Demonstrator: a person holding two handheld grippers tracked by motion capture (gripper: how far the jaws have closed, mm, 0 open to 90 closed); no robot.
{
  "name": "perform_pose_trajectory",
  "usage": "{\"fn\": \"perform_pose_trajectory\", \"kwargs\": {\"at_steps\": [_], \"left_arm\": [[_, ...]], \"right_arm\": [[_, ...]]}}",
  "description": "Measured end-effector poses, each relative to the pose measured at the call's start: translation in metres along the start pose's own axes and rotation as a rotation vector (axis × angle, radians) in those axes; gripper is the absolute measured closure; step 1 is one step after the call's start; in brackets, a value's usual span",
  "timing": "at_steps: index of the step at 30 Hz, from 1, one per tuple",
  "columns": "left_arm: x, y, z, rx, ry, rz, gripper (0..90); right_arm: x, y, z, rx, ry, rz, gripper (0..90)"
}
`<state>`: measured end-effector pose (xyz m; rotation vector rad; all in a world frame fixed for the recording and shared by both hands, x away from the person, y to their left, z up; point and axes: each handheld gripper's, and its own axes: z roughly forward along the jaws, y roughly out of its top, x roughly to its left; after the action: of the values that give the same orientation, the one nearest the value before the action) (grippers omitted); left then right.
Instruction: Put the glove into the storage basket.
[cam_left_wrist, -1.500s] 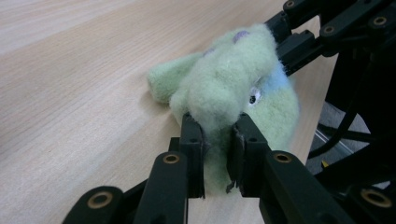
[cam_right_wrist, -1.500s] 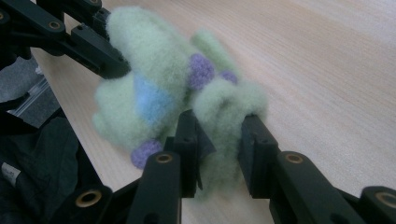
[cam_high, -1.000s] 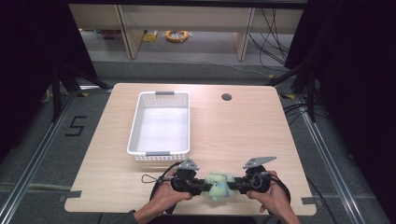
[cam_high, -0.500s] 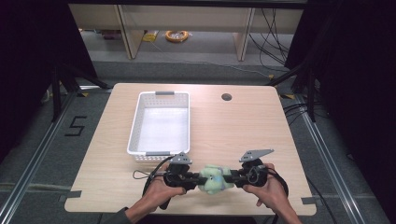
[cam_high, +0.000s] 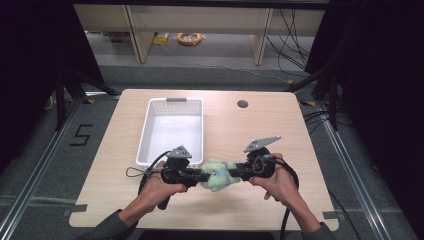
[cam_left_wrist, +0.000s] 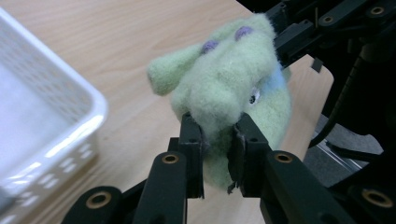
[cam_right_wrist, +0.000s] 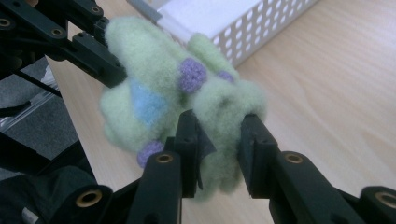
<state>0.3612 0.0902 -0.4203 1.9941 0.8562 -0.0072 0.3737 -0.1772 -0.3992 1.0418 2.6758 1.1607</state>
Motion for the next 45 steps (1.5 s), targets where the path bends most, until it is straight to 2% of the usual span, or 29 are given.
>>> {"fn": "perform_pose_trajectory", "kwargs": {"at_steps": [1, 3, 5, 6, 10, 11, 13, 15, 16, 20, 24, 29, 36, 37, 38, 39, 42, 45], "left_arm": [[0.002, 0.002, -0.002, -0.005, 0.001, -0.009, 75.9], [0.006, 0.006, -0.008, -0.007, 0.008, -0.009, 75.9], [0.009, 0.01, -0.014, -0.008, 0.025, -0.004, 75.8], [0.011, 0.012, -0.017, -0.008, 0.032, -0.006, 75.8], [0.021, 0.019, -0.027, 0.0, 0.052, -0.007, 75.8], [0.024, 0.02, -0.029, 0.0, 0.063, -0.009, 75.8], [0.032, 0.023, -0.033, 0.011, 0.072, -0.018, 75.7], [0.039, 0.026, -0.036, 0.013, 0.08, -0.035, 75.7], [0.042, 0.027, -0.038, 0.015, 0.078, -0.036, 75.7], [0.054, 0.031, -0.048, 0.02, 0.087, -0.054, 75.7], [0.066, 0.035, -0.057, 0.034, 0.118, -0.058, 75.6], [0.085, 0.038, -0.066, 0.049, 0.15, -0.083, 75.6], [0.117, 0.035, -0.065, 0.108, 0.175, -0.132, 75.6], [0.121, 0.035, -0.064, 0.117, 0.18, -0.124, 75.7], [0.124, 0.034, -0.062, 0.112, 0.188, -0.137, 75.6], [0.128, 0.035, -0.062, 0.139, 0.186, -0.123, 75.6], [0.136, 0.033, -0.059, 0.15, 0.192, -0.126, 75.6], [0.141, 0.03, -0.056, 0.142, 0.198, -0.153, 75.6]], "right_arm": [[0.002, 0.005, -0.001, 0.008, 0.004, 0.016, 71.9], [0.001, 0.014, 0.001, -0.001, -0.003, -0.014, 72.0], [0.004, 0.022, 0.002, 0.005, 0.004, 0.008, 72.0], [0.002, 0.027, 0.003, 0.0, 0.001, -0.016, 72.0], [0.004, 0.045, 0.009, -0.008, 0.011, -0.01, 72.0], [0.003, 0.05, 0.009, 0.006, 0.015, -0.017, 72.0], [0.003, 0.059, 0.015, 0.01, 0.025, -0.002, 72.0], [0.0, 0.069, 0.02, 0.028, 0.021, -0.018, 72.0], [0.001, 0.073, 0.022, 0.033, 0.022, -0.011, 72.0], [0.0, 0.088, 0.031, 0.036, 0.045, -0.018, 72.0], [0.001, 0.102, 0.042, 0.042, 0.047, -0.015, 72.1], [0.002, 0.12, 0.06, 0.039, 0.043, -0.01, 72.1], [-0.002, 0.135, 0.094, 0.077, 0.048, 0.048, 72.1], [-0.003, 0.137, 0.098, 0.082, 0.043, 0.055, 72.1], [-0.005, 0.138, 0.103, 0.089, 0.042, 0.061, 72.1], [-0.006, 0.139, 0.107, 0.093, 0.034, 0.057, 72.1], [-0.009, 0.142, 0.117, 0.112, 0.026, 0.078, 72.1], [-0.013, 0.144, 0.125, 0.121, 0.021, 0.083, 72.1]]}}
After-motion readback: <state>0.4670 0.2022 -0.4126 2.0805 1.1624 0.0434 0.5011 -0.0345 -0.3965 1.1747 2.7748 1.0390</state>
